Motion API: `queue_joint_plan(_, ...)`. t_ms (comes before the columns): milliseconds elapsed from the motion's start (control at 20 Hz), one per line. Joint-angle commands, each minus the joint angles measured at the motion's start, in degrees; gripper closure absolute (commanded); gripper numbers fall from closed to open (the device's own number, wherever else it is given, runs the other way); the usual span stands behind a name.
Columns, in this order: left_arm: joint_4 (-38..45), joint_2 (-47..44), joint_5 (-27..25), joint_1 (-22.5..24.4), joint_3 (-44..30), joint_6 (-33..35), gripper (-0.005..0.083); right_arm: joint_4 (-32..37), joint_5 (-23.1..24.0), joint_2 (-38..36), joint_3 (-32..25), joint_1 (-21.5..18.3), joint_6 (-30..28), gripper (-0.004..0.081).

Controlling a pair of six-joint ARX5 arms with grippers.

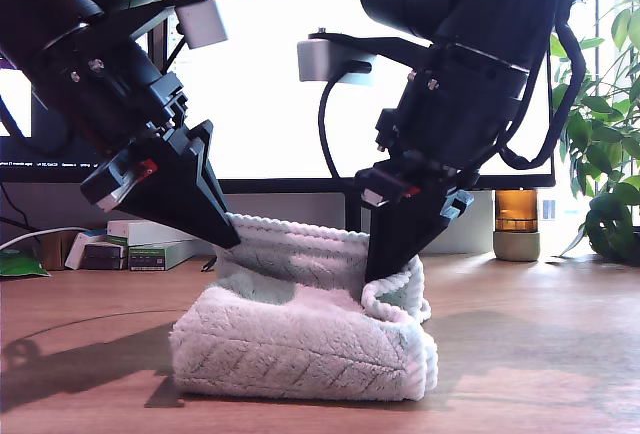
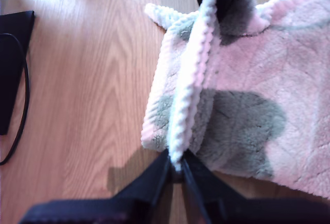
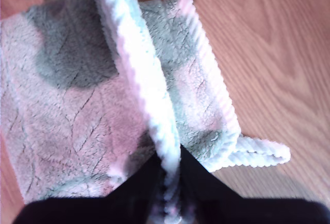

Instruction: Fold the tea towel to a neat square and place it to the right

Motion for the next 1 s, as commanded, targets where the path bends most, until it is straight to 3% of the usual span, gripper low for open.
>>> queue_joint_plan(0, 0.2, 0.3, -0.9, 1.2, -1.3, -0.2, 0.0788, -0.9, 1.2, 0.7, -0.7, -0.7, 0.0, 0.0755)
queue_joint_plan(350, 2.1, 0.3, -1.0, 1.2, -1.3, -0.3, 0.0621, -0.7, 3.6, 0.7, -0.7, -0.7, 0.0, 0.0622)
queue_joint_plan(500, 2.1, 0.3, -1.0, 1.2, -1.3, -1.0, 0.0621, 1.8, 3.7, 0.7, -0.7, -0.7, 1.1, 0.0533)
queue_joint_plan(750, 1.8, 0.3, -1.0, 1.2, -1.3, -4.3, 0.0621, 4.9, 4.3, 0.7, 0.5, -0.7, 1.8, 0.0498)
queue_joint_plan(850, 1.2, 0.3, -1.0, 1.2, -1.3, -7.7, 0.0621, 4.9, 6.3, 0.7, 1.7, -0.9, 1.7, 0.0429)
queue_joint_plan(950, 1.6, 0.3, 0.3, 1.8, -1.3, -12.4, 0.0621, 3.1, 7.0, 0.7, 3.7, -1.4, 1.9, 0.0428)
